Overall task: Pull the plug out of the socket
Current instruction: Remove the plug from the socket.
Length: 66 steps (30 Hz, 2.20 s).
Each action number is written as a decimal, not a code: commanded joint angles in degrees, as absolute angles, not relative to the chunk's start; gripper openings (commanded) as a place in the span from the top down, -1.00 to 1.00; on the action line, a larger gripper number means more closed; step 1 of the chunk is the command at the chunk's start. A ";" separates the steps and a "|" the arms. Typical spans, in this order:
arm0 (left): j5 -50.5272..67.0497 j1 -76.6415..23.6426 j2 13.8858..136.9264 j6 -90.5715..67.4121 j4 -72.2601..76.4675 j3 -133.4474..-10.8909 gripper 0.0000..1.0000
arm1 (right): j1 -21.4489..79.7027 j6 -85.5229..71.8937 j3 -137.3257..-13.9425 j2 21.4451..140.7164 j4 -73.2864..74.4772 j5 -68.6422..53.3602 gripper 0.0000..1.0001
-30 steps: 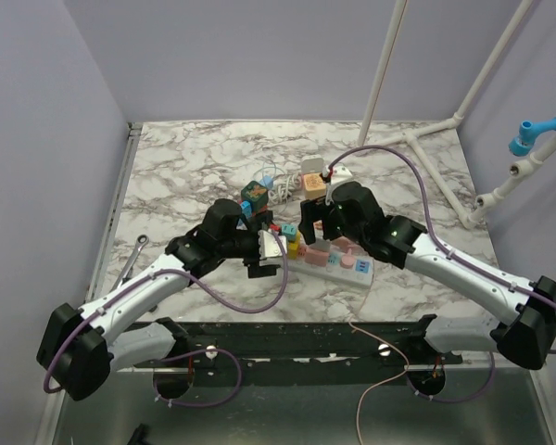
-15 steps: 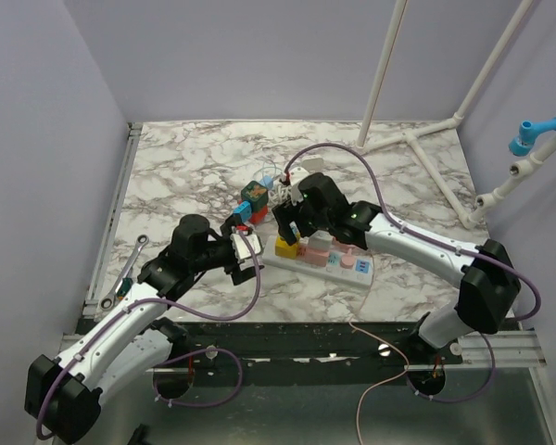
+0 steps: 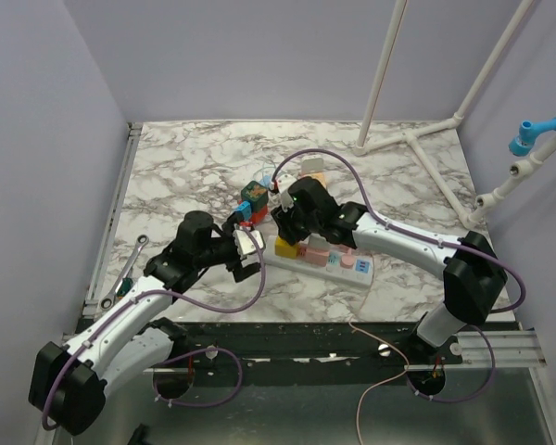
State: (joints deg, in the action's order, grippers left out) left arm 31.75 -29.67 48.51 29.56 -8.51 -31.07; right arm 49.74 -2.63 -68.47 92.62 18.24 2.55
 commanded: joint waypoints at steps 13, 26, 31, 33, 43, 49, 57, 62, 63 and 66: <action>41.26 -29.61 62.83 31.87 0.50 -34.90 -0.97 | 53.03 -0.57 -67.52 87.01 15.96 2.20 0.98; 49.14 -29.47 72.77 40.59 -11.51 -46.66 -0.97 | 53.59 -0.68 -64.77 81.88 12.84 4.62 0.99; 51.94 -28.50 72.04 51.03 -21.61 -47.08 -0.97 | 53.61 1.19 -63.49 77.28 11.04 4.67 0.99; 52.51 -28.62 71.94 53.27 -23.11 -46.75 -0.97 | 53.61 1.22 -63.30 76.44 10.77 3.52 0.99; 54.43 -28.83 79.86 49.54 -19.32 -55.14 -0.97 | 53.61 0.25 -63.90 77.02 9.93 -2.16 0.99; 56.38 -29.77 85.18 59.16 -30.76 -60.64 -0.92 | 53.61 0.43 -63.80 77.40 9.06 -2.50 0.99; 59.34 -30.50 91.18 68.40 -46.65 -69.27 -0.60 | 53.70 0.52 -63.28 78.05 7.93 -2.68 0.98; 59.81 -31.60 91.31 67.93 -45.25 -68.83 -0.76 | 53.70 0.27 -63.12 77.59 6.88 -2.84 0.99; 59.66 -31.84 91.31 66.99 -44.25 -68.61 -0.74 | 53.70 0.18 -63.06 77.53 6.57 -2.94 0.99; 58.87 -32.35 91.14 63.82 -40.54 -67.96 -0.63 | 53.82 -1.56 -62.59 77.14 5.33 -3.78 0.99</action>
